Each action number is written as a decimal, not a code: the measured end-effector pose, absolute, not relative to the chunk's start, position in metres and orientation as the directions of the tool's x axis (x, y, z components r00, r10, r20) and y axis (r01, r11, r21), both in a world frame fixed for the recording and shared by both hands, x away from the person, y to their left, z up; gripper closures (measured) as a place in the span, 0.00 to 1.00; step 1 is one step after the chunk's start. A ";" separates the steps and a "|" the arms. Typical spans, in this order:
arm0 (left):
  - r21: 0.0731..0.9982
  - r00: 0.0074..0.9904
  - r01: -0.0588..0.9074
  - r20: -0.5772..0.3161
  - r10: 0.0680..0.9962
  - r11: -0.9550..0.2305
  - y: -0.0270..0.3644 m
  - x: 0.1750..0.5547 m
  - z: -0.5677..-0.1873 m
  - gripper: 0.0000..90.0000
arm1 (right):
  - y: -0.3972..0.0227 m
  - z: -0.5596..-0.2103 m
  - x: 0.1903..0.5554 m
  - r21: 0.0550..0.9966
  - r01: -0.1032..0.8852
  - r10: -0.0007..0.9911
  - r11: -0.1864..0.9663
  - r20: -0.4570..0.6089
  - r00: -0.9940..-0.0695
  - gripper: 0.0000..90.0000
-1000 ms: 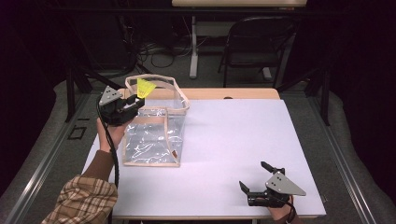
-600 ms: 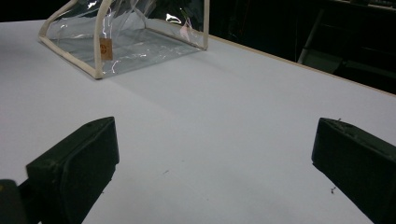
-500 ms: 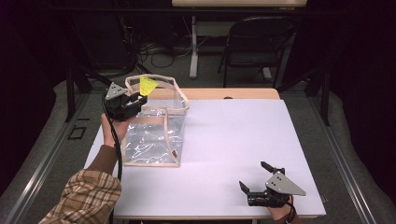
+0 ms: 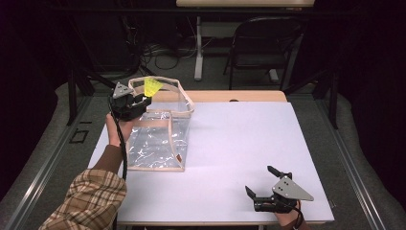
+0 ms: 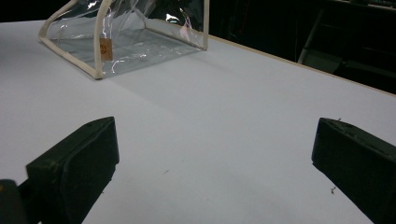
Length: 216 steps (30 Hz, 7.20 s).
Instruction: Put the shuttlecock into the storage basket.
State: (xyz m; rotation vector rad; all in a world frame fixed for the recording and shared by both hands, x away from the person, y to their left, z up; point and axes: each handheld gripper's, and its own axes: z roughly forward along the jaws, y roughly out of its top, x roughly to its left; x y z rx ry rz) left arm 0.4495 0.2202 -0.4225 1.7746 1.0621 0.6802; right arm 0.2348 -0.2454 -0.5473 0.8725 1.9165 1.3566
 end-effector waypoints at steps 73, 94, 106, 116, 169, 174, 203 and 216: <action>0.778 0.512 0.528 0.030 0.859 -0.341 0.209 0.486 -0.421 0.72 | -0.246 -0.547 0.235 0.955 0.160 0.802 0.251 -0.113 -0.587 0.00; 0.704 0.531 0.594 0.021 0.847 -0.390 0.204 0.498 -0.416 0.72 | -0.246 -0.548 0.235 0.955 0.162 0.803 0.249 -0.110 -0.586 0.00; 0.640 0.539 0.641 0.017 0.842 -0.423 0.201 0.508 -0.413 0.72 | -0.246 -0.548 0.235 0.955 0.161 0.802 0.250 -0.111 -0.587 0.00; 0.616 0.540 0.660 0.010 0.842 -0.430 0.200 0.515 -0.413 0.72 | -0.246 -0.548 0.235 0.955 0.165 0.803 0.248 -0.107 -0.587 0.00; 0.597 0.595 0.653 -0.024 0.803 -0.466 0.191 0.517 -0.410 0.42 | -0.246 -0.548 0.235 0.956 0.162 0.803 0.243 -0.104 -0.587 0.00; 0.612 0.609 0.637 -0.026 0.793 -0.469 0.194 0.511 -0.408 0.35 | -0.247 -0.548 0.235 0.957 0.156 0.801 0.245 -0.109 -0.588 0.00; 0.700 0.585 0.573 0.014 0.811 -0.426 0.212 0.474 -0.405 0.04 | -0.249 -0.548 0.234 0.956 0.163 0.805 0.243 -0.105 -0.584 0.00; 0.722 0.588 0.548 0.026 0.808 -0.422 0.215 0.451 -0.415 0.00 | -0.247 -0.547 0.234 0.956 0.161 0.803 0.246 -0.109 -0.585 0.00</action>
